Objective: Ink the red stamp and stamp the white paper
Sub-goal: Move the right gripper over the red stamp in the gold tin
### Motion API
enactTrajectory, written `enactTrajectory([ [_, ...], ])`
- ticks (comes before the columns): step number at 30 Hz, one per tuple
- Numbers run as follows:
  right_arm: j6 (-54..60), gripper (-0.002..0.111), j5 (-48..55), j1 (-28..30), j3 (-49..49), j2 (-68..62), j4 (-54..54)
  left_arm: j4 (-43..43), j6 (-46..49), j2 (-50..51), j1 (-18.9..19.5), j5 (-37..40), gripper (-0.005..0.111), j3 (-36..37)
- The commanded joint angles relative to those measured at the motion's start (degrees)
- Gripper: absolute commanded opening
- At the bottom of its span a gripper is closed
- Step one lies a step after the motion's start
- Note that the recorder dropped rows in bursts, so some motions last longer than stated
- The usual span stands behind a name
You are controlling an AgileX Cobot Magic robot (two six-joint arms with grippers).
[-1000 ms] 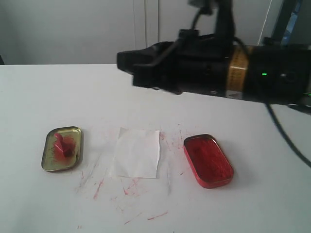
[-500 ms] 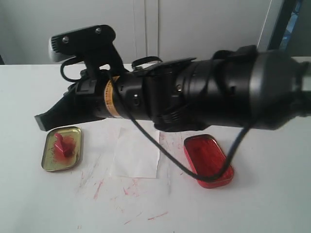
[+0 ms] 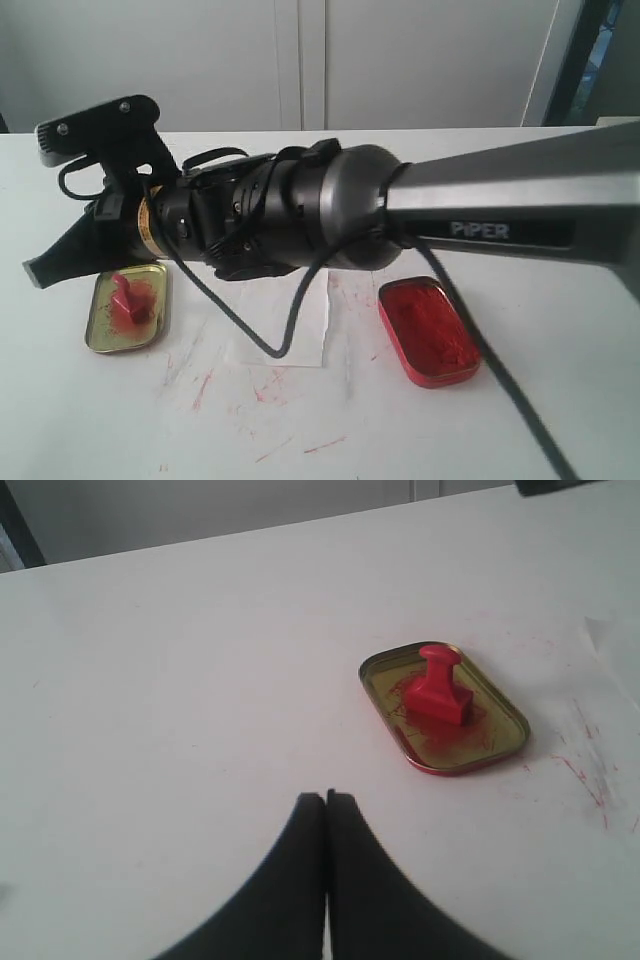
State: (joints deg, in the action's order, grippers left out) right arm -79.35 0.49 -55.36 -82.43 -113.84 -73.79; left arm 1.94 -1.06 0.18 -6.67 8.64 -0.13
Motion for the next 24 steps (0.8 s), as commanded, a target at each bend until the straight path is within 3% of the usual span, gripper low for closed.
enactTrajectory([
  [1,4.05,0.000,-0.88,-0.06,-1.86,-3.64,-0.75,-0.01,-0.20,-0.18,-0.44,-0.06,0.000,0.13],
  [4,4.80,0.003,-2.61,-0.06,-2.16,-5.37,-0.75,-0.01,-0.20,-0.18,-0.44,-0.06,0.000,0.13],
  [7,8.17,0.014,-6.61,-0.06,-2.16,-7.05,-0.75,-0.01,-0.20,-0.18,-0.44,-0.06,0.000,0.13],
  [15,15.70,0.073,-6.57,0.05,-2.98,-11.47,-0.75,-0.01,-0.20,-0.18,-0.44,-0.06,0.000,0.13],
  [24,16.21,0.074,-0.49,0.05,-9.90,-16.60,-0.51,-0.01,-0.20,-0.18,-0.44,-0.06,0.000,0.13],
])
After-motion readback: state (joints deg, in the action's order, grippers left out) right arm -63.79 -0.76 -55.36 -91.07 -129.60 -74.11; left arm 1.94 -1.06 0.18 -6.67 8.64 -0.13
